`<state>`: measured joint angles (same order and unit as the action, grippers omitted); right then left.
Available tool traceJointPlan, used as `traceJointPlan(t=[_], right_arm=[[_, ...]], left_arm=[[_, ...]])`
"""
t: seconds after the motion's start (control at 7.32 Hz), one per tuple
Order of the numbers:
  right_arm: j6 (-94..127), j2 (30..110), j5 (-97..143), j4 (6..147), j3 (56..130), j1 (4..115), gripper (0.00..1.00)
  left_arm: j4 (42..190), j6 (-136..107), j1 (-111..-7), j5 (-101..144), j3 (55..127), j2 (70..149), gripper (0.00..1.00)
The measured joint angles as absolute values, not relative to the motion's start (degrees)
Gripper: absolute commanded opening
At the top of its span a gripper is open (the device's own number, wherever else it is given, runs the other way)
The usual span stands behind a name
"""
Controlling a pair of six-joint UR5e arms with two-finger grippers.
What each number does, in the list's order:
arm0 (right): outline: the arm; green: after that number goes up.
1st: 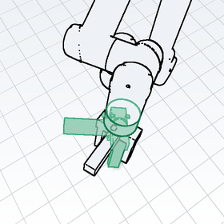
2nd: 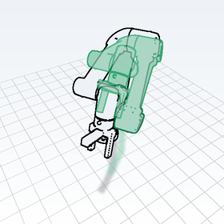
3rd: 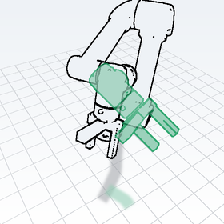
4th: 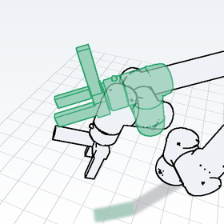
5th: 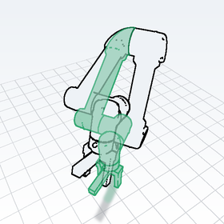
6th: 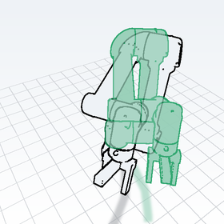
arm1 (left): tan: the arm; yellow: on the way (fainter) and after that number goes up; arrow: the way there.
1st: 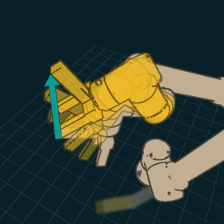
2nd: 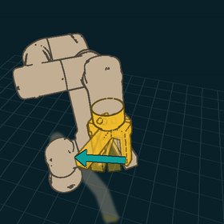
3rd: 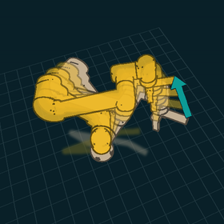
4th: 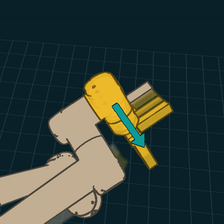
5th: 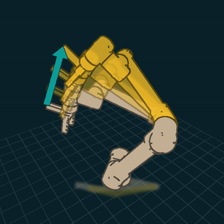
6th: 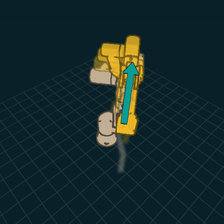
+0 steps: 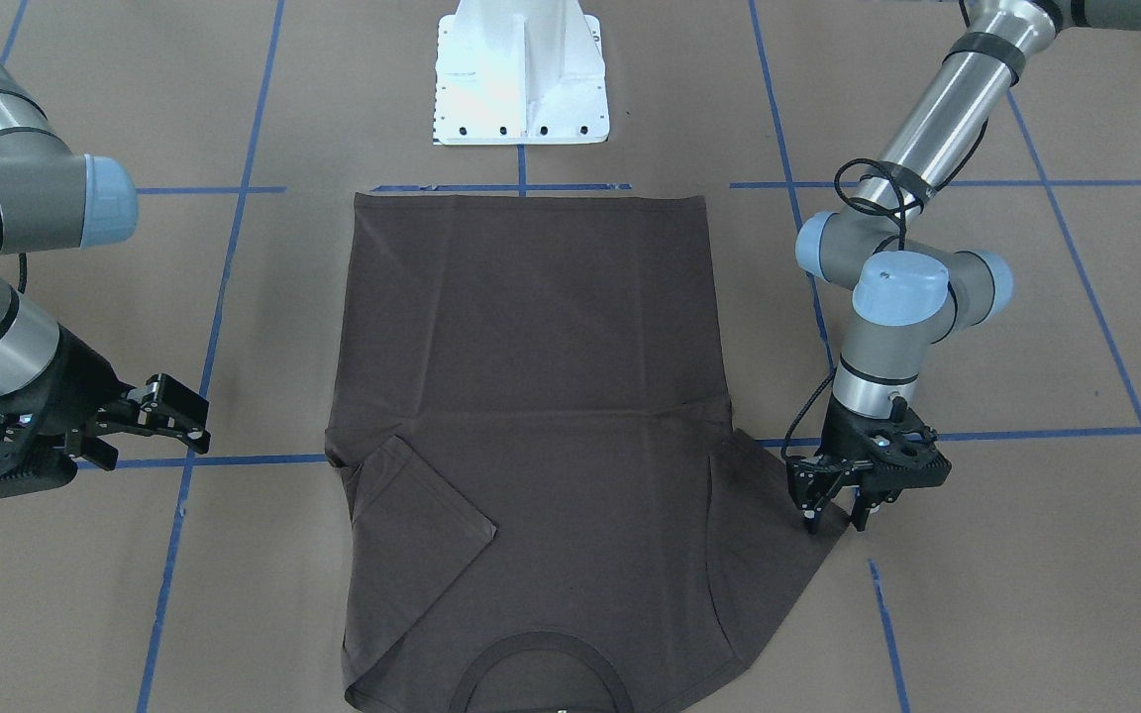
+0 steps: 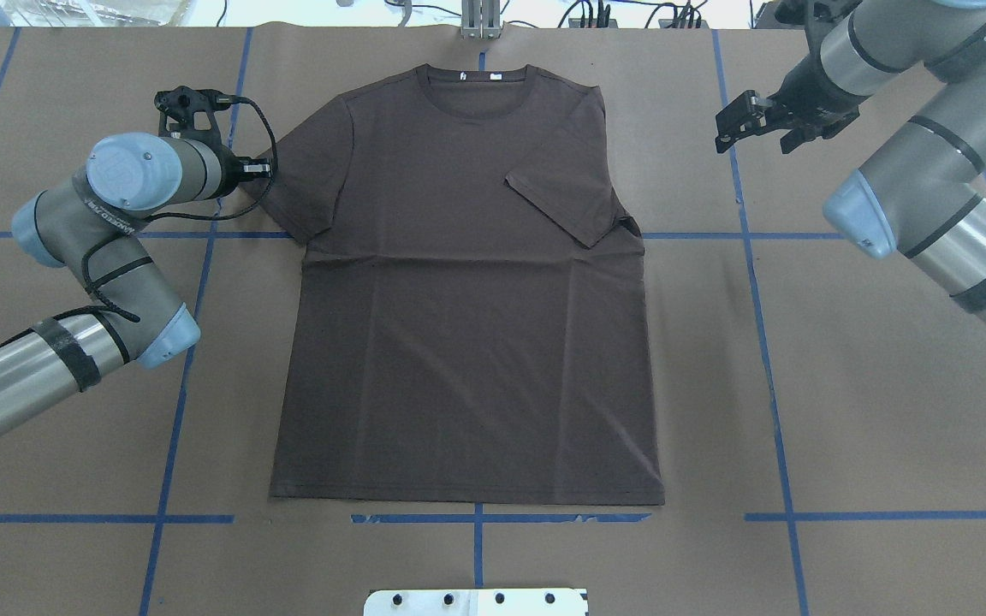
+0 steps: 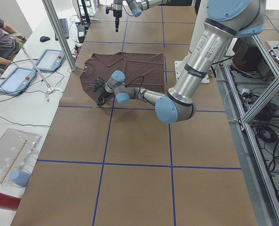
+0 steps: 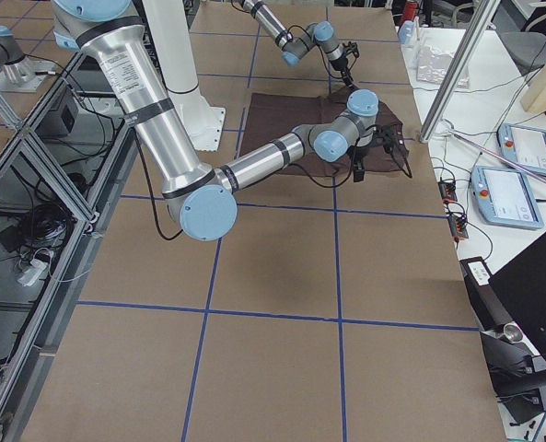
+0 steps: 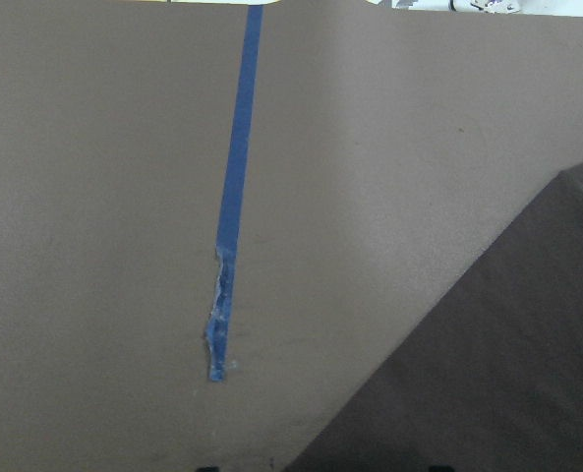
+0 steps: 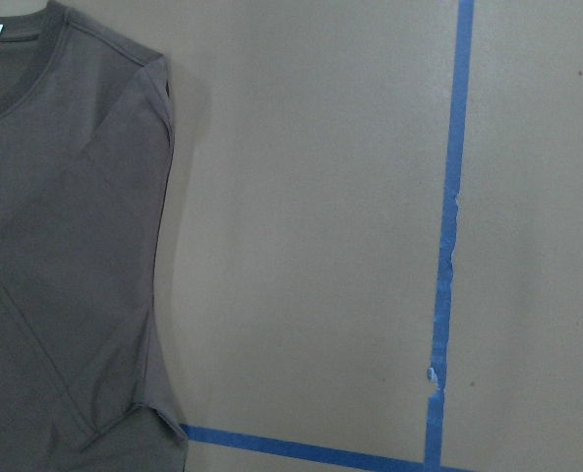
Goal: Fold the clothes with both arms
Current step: 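Raise the right gripper while the left gripper approaches the other sleeve, then grasp the sleeve nearest the left gripper and fold it inward across the shirt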
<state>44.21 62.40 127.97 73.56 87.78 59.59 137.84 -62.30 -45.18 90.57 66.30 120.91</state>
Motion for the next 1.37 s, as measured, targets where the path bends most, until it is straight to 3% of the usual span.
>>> traceJointPlan(t=[0.14, 0.55, 0.96, 1.09, 1.37], right_arm=[[44.21, 62.4, 127.95, 73.56, 87.75, 59.59, 1.0], [44.21, 62.42, 127.89, 73.49, 87.73, 59.53, 1.0], [44.21, 62.72, 127.98, 73.46, 88.01, 59.57, 1.0], [44.19, 62.78, 128.02, 73.44, 88.02, 59.58, 1.0], [44.13, 62.86, 128.05, 73.41, 87.85, 59.59, 1.0]], left_arm=[[137.84, -62.2, -45.18, 90.59, 66.34, 120.93, 0.0], [137.55, -61.71, -45.18, 90.93, 67.29, 121.13, 0.0], [122.6, -65.51, -45.05, 92.8, 73.52, 127.86, 0.0], [119.5, -69.25, -44.48, 92.97, 72.43, 132.0, 0.0], [120.99, -75.4, -41.88, 92.78, 62.35, 141.21, 0.0]])
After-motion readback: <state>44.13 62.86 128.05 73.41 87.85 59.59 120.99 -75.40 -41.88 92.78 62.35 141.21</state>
